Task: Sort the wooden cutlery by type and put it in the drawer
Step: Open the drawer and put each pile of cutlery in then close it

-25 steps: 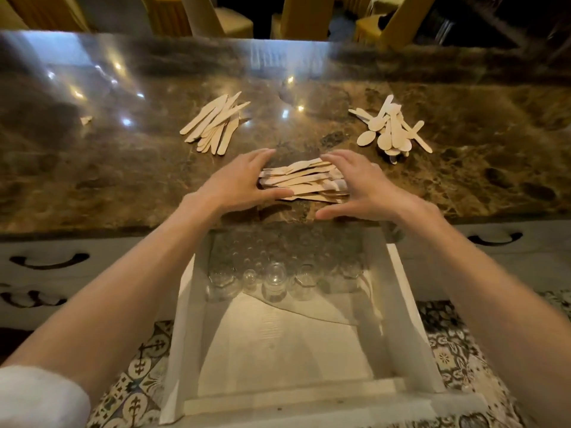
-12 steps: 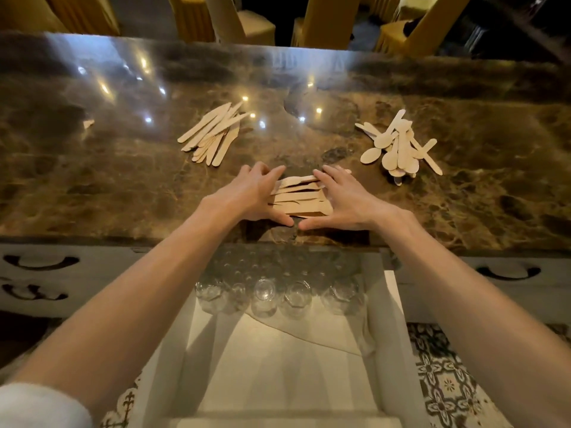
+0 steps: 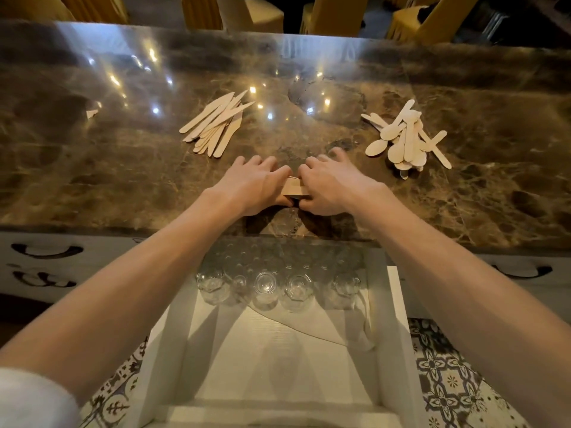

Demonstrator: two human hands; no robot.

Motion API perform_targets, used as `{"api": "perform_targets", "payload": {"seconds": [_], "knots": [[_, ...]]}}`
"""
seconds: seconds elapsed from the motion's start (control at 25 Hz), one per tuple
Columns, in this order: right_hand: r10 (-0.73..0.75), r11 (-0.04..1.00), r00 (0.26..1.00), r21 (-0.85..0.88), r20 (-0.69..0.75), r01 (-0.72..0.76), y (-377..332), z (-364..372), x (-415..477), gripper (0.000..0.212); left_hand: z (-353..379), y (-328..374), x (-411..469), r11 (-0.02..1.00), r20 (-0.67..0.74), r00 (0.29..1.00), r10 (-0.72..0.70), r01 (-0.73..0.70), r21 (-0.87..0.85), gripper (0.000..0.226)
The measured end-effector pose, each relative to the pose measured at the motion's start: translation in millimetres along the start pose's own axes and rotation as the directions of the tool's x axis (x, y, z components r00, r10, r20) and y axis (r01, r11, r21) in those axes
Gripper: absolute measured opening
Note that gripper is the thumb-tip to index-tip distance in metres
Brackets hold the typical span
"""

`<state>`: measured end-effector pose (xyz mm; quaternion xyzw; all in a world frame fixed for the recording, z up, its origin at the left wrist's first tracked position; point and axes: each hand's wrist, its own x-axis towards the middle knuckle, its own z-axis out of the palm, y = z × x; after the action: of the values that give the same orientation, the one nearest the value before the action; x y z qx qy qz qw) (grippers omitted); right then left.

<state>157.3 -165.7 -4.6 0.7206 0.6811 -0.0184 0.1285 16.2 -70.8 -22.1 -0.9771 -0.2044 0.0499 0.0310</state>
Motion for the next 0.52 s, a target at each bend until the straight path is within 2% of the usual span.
{"api": "perform_targets", "payload": {"seconds": [0.08,0.2,0.28,0.4,0.52], "knots": [[0.066,0.989,0.998,0.132,0.011,-0.067,-12.1,-1.9,2.2,0.061,3.7,0.5,0.0,0.997,0.006,1.0,-0.015,0.016,-0.073,0.05],[0.161,0.975,0.983,0.169,-0.087,-0.144,-24.0,0.3,4.5,0.049,9.1,0.6,-4.7,0.936,-0.095,0.989,-0.114,0.075,-0.344,0.051],[0.192,0.965,0.98,0.191,-0.047,-0.179,-23.9,-5.9,7.9,0.036,9.4,-0.3,-7.7,0.909,-0.163,0.978,-0.129,0.051,-0.414,0.047],[0.141,0.975,0.99,0.173,0.017,-0.141,-24.7,-13.6,12.6,0.023,9.2,-7.1,-8.1,0.973,-0.189,0.982,-0.021,-0.024,-0.23,0.042],[0.099,0.989,0.993,0.113,-0.059,-0.092,-27.9,-10.2,11.3,0.025,6.9,-13.3,-7.5,0.991,-0.18,0.981,0.068,-0.087,-0.098,0.04]]}}
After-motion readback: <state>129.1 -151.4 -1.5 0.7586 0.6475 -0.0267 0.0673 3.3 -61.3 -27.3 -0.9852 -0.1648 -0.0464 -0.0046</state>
